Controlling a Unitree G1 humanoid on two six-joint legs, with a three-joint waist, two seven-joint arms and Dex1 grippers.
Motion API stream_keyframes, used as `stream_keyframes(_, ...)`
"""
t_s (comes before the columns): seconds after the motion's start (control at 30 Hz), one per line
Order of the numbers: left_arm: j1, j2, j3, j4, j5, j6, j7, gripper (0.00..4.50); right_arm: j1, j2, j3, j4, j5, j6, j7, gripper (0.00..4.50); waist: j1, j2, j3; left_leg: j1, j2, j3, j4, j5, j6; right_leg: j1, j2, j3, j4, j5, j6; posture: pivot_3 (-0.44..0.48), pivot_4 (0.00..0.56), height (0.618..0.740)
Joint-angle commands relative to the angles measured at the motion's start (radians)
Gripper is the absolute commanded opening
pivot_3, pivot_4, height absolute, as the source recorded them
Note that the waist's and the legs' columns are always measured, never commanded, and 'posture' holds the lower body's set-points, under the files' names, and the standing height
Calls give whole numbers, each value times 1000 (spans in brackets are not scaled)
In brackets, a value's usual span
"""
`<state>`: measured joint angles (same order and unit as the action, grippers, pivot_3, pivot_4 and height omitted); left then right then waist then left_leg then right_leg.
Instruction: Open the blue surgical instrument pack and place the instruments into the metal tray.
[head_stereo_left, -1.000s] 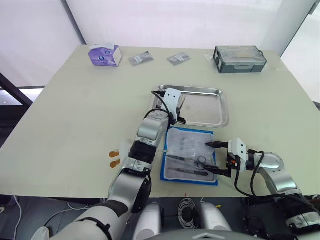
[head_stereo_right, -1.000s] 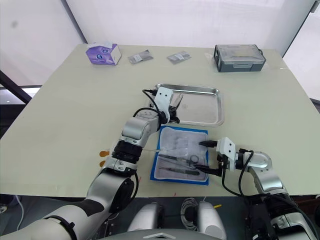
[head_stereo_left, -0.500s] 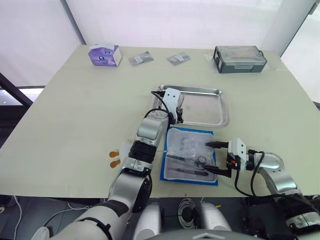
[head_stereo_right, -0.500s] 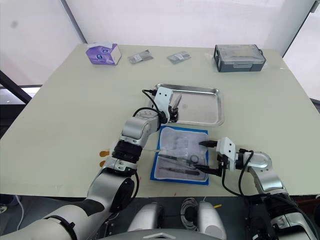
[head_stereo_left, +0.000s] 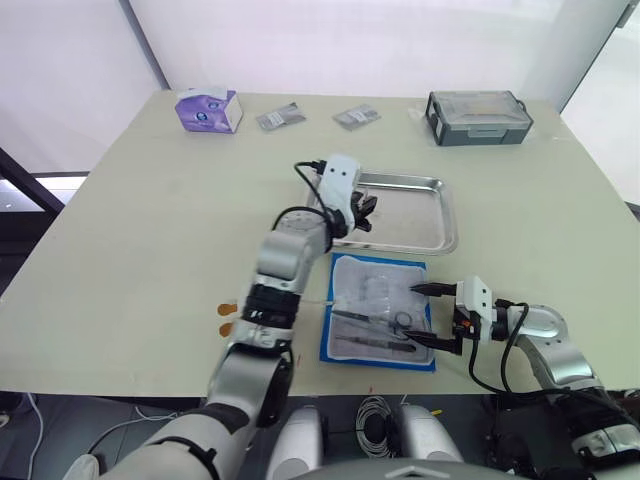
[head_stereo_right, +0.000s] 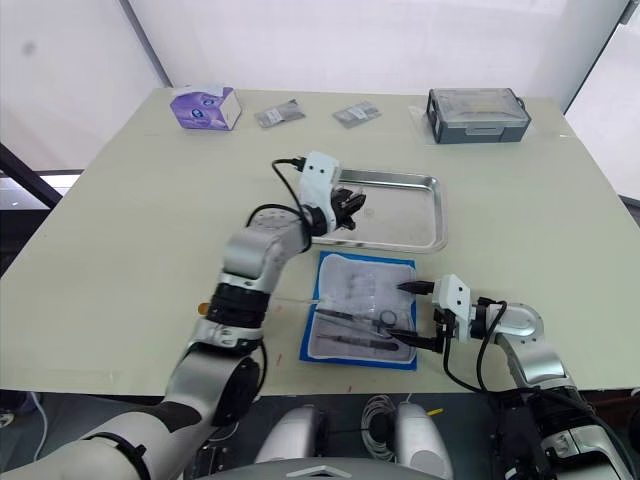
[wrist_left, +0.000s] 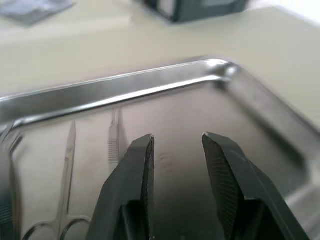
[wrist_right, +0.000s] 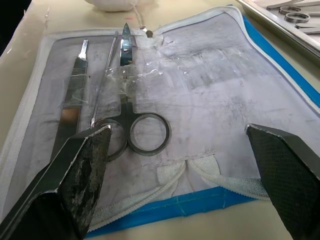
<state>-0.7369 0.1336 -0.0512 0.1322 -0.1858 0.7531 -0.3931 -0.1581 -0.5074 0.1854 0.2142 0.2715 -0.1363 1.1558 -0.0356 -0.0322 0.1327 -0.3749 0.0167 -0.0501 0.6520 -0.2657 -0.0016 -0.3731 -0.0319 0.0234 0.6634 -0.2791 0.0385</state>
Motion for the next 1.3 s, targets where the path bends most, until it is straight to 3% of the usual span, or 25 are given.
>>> stream_keyframes(0.03, 37, 88, -23, -89, -51, -56, -168, 1608, 63, -4, 76, 96, -83, 71, -1, 4500, 1, 0, 0, 0, 0, 0, 0, 1, -1, 0, 0, 0, 0, 0, 0, 0, 150, 740)
stream_keyframes(0.4, 199, 279, 16, -203, -226, -195, -550, 1608, 66, -8, 74, 94, -82, 71, 2, 4500, 1, 1, 0, 0, 1, 0, 0, 0, 1, 0, -1, 0, -1, 0, 0, 0, 150, 740)
stream_keyframes(0.57, 272, 393, 14, -274, -307, -157, -698, 1608, 68, -12, 71, 94, -81, 72, 2, 4500, 3, 0, 0, 0, 2, 0, 0, 0, 1, 0, -1, 0, -1, 0, 0, 0, 150, 740)
stream_keyframes(0.7, 331, 526, 27, -301, -380, -171, -900, 1608, 69, -15, 68, 95, -79, 73, 3, 4500, 1, 1, 1, 0, 3, 0, 0, -1, 1, 0, -1, -1, -1, 0, -1, 0, 150, 740)
stream_keyframes(0.9, 389, 652, -7, -286, -351, -364, -1136, 4400, 75, -21, 65, 89, -77, 73, 4, 4500, 6, 5, 3, 0, 3, 1, -1, -1, 1, 0, -1, 0, -1, -1, -1, 0, 150, 740)
stream_keyframes(1.03, 384, 685, -5, -237, -330, -471, -1218, 4485, 78, -28, 61, 85, -75, 70, 7, 4500, 7, 7, 4, 0, 4, 1, -1, -1, 1, 0, -1, 0, -2, -1, -1, 0, 150, 740)
stream_keyframes(1.3, 403, 653, -33, -216, -324, -538, -1193, 4485, 79, -36, 43, 54, -56, 59, 13, 4500, 13, 7, 4, 0, 4, 1, -1, -1, 1, 0, -1, 0, -2, -1, -1, 0, 150, 740)
